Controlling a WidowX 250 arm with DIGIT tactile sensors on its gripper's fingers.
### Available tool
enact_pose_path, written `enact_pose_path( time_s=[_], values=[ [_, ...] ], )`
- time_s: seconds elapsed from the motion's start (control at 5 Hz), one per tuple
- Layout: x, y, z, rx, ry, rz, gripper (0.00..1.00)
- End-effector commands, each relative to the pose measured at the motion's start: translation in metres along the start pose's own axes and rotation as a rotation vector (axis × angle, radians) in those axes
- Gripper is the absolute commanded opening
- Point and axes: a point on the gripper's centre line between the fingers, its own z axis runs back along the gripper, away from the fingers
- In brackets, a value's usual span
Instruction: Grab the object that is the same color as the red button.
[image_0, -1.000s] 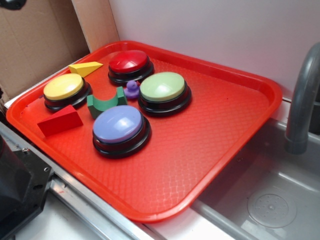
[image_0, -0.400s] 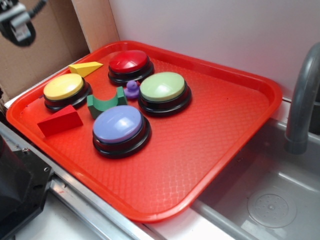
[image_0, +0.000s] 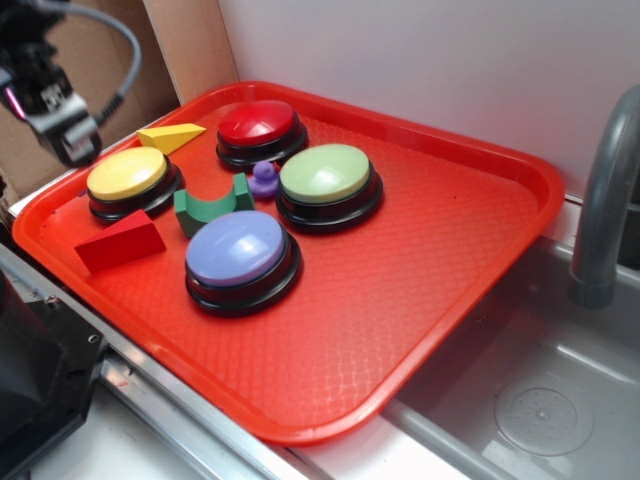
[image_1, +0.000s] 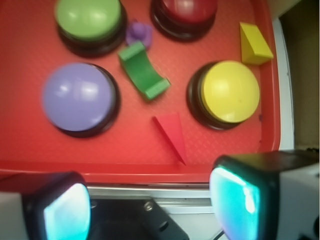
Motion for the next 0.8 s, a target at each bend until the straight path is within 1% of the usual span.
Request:
enact_pose_path(
  time_s=[0.0,0.2,0.4,0.6],
  values=[
    [0.001,0.025,-0.053,0.017,-0.01,0.045,1.0],
    [0.0,0.036,-0.078,0.008,-0.016,0.034,1.0],
    [-0.001,0.041,-0.105,-0.017,0.0,0.049,1.0],
    [-0.005,0.041,-0.119,-0.033,0.012,0.044,1.0]
  ],
)
